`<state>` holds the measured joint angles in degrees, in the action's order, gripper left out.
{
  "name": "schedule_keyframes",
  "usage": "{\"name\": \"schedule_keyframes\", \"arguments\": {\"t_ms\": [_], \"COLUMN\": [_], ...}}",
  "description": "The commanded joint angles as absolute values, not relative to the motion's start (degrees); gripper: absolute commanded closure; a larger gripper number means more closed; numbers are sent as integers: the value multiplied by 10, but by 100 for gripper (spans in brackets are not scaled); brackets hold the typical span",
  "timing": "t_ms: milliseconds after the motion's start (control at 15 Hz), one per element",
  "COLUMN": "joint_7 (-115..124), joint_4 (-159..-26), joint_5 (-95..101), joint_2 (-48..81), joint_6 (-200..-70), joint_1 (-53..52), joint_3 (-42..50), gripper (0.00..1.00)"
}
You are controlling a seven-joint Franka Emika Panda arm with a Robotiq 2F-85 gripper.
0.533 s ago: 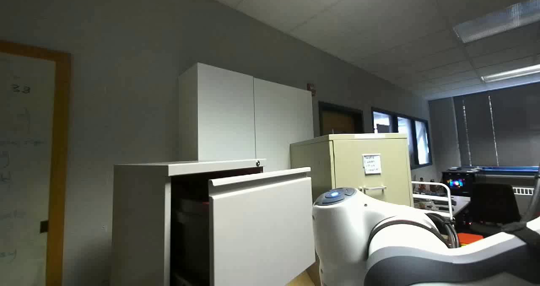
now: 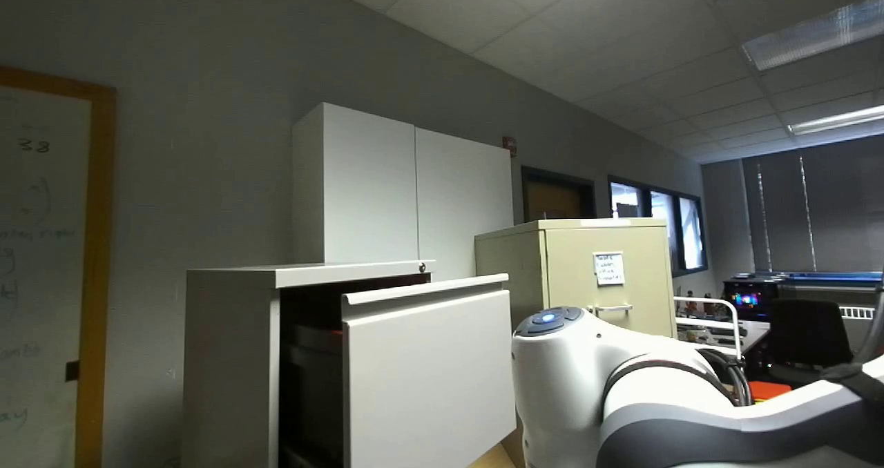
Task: Close the top drawer of the left cabinet
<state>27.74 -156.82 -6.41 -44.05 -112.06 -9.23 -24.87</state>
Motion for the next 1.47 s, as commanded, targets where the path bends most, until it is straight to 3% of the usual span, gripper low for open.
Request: {"name": "schedule_keyframes", "arguments": {"t_ms": [0,933,1067,1400], "joint_7": [284,362,373,385], "joint_4": [-1567,-1531,-1525,-1525], "joint_5": [-57,16,15,12], "joint_2": [-438,-554,-574,-606], "joint_6": [-1123,-1236,-1263,-1382], "joint_1": [-99,-18,3,60], "joint_3": [-241,-228,-221,-203], "gripper": [0,0,25,64]}}
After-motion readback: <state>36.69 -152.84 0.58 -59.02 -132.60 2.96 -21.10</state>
